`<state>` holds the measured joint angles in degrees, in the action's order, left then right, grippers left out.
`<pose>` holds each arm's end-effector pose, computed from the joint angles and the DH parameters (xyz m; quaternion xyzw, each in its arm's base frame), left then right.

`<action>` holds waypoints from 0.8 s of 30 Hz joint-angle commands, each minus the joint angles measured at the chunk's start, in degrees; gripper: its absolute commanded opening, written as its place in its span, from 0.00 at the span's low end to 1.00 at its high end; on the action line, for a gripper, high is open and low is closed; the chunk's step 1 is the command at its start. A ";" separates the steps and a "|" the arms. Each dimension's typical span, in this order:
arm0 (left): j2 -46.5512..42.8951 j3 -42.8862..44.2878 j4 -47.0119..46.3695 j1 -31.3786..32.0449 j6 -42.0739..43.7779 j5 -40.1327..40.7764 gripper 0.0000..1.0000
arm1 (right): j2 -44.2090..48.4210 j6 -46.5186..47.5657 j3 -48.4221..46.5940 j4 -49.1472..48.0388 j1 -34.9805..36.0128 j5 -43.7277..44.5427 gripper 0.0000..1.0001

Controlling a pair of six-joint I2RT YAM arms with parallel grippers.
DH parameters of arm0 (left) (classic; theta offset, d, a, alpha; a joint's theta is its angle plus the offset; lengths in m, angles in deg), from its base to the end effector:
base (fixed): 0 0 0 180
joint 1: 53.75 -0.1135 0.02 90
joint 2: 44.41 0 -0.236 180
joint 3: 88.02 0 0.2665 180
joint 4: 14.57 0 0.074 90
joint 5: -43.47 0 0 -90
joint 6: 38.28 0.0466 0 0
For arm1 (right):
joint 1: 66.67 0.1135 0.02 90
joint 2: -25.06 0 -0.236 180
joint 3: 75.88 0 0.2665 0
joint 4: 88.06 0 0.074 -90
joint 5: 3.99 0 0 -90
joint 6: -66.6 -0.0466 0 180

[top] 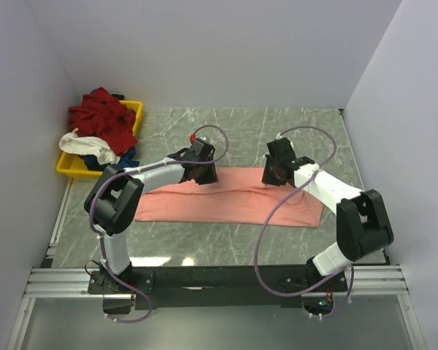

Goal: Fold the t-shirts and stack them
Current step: Fold the tshirt

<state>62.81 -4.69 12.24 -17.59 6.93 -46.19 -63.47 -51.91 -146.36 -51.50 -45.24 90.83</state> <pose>0.3311 -0.2416 0.1377 -0.0719 0.9390 -0.2162 0.2576 0.3152 0.1195 0.1687 0.0715 0.9492 0.0919 0.2922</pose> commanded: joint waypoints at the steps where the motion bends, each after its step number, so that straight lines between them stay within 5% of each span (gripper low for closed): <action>1: -1.49 -0.80 -2.11 0.66 1.38 -1.57 0.33 | 7.13 -2.86 4.46 -2.63 0.72 -0.69 0.04; 15: -2.19 -0.63 -3.78 2.07 3.22 -3.24 0.36 | 16.38 -12.88 22.32 -16.25 8.71 -4.47 0.23; 19: -2.80 -0.36 -4.66 3.38 4.36 -3.94 0.40 | 18.83 -12.36 21.97 -14.59 9.16 -2.20 0.39; 24: -4.38 -0.10 -5.28 6.98 7.00 -3.51 0.45 | 26.37 -11.04 18.98 -4.67 7.40 4.84 0.48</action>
<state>62.48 -5.94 9.53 -13.18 10.93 -48.72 -42.32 -63.34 -124.49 -60.64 -36.54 89.25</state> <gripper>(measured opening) 0.445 0.464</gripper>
